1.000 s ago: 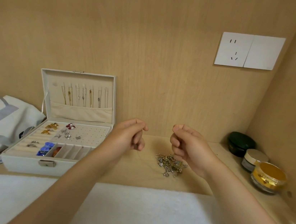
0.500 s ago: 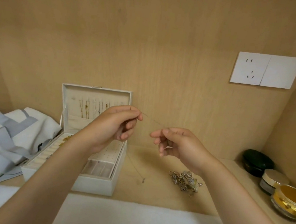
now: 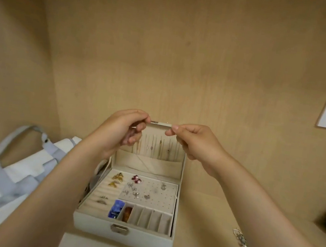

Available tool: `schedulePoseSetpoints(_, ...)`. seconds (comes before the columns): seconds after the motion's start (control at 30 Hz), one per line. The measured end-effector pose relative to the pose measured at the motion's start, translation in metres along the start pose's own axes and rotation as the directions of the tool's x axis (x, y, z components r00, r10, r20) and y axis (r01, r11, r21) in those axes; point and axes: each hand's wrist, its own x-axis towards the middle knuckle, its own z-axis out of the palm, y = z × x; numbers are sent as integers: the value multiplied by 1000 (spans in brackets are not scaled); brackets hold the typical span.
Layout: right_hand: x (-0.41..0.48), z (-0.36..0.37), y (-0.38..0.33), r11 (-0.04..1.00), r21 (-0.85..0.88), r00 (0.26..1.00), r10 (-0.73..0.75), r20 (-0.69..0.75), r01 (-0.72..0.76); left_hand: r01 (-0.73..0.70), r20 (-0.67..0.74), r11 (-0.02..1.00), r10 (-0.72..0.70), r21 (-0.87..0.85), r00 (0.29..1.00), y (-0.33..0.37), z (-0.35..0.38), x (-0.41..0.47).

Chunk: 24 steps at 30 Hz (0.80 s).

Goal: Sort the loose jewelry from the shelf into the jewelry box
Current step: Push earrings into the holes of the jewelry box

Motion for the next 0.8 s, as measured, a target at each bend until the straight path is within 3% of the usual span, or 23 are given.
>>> schedulePoseSetpoints(0.2,39,59,6,1000,-26,997,15,-73,-17,60,-288,943,39,326,957,-17,-49,3)
schedulePoseSetpoints(0.37,67,108,29,996,-86,968,4,-251,-26,122,-467,895,104,429,878,-51,-84,15)
schedulePoseSetpoints(0.63,85,150,48,959,-227,859,30,-511,-168,205,-571,811,184,548,800,-74,-88,29)
schedulePoseSetpoints(0.8,93,158,52,929,-305,819,-1,-573,-212,223,-587,805,182,550,789,-82,-82,40)
